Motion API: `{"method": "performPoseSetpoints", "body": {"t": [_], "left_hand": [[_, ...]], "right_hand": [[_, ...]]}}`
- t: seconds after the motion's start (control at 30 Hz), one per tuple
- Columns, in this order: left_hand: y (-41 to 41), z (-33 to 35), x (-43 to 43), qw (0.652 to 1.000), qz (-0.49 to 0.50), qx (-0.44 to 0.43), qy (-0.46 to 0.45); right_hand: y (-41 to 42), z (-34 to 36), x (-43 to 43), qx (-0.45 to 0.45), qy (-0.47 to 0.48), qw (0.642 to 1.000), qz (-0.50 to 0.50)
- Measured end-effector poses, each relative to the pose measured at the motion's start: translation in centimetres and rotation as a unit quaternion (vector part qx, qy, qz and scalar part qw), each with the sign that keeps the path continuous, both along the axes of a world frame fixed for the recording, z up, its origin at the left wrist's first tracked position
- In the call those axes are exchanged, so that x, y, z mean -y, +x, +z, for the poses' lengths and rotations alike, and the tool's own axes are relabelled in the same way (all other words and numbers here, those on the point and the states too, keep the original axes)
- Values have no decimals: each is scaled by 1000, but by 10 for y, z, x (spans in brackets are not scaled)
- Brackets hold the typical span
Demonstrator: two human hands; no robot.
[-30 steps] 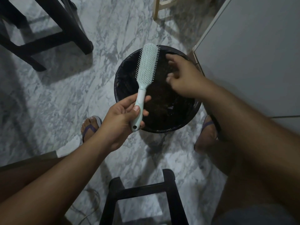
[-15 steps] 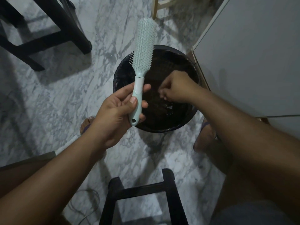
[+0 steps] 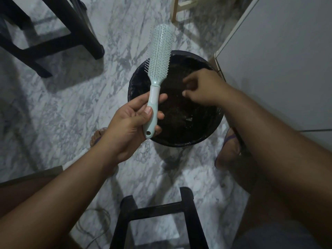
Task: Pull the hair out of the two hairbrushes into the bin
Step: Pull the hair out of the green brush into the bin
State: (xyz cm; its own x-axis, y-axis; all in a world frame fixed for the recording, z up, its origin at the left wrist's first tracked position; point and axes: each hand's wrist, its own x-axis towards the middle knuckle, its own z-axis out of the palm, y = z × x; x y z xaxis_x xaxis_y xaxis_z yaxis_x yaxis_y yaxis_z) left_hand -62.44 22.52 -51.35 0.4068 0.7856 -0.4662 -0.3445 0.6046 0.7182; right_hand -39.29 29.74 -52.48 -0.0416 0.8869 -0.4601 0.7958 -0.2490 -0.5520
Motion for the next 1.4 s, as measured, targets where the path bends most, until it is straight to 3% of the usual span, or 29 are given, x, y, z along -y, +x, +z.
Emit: {"method": "performPoseSetpoints", "body": {"t": [0.2,0.27,0.4,0.47,0.53,0.57,0.7,0.9,1.0,1.17,1.33,1.4], "left_hand": [[0,-1,-1,1000,-4,3,-2],[0,-1,-1,1000,-6,4,-2],[1,-4,-1,1000,-8,-1,-5],[1,-7,1,1000,-11,-16,-7],[3,-9,4,999,-17,-45,-8],[3,-10,6,998,-19,-59,-12],[7,-12,13,995,-28,-84,-47],[7,-18,20,992,-57,-94,-57],[10,-18,20,992,-59,-100,-58],[11,-20,21,989,-38,-118,-85],[11,-17,18,990,-33,-115,-73],[12,-17,19,991,-35,-107,-75]], "right_hand": [[5,-5,4,23,-62,997,32],[4,-5,4,-9,-59,998,10],[3,-9,0,20,40,997,61],[-4,-5,-1,-63,127,990,-14],[-12,6,1,-170,204,959,-98],[-15,11,2,-184,236,950,-93],[-24,15,6,-90,248,964,13],[-19,24,2,-89,204,974,-39],[-13,28,2,-72,238,967,-49],[-1,40,-4,-121,311,939,-83],[-16,29,8,-8,236,969,74],[-26,26,12,11,212,973,89]]}}
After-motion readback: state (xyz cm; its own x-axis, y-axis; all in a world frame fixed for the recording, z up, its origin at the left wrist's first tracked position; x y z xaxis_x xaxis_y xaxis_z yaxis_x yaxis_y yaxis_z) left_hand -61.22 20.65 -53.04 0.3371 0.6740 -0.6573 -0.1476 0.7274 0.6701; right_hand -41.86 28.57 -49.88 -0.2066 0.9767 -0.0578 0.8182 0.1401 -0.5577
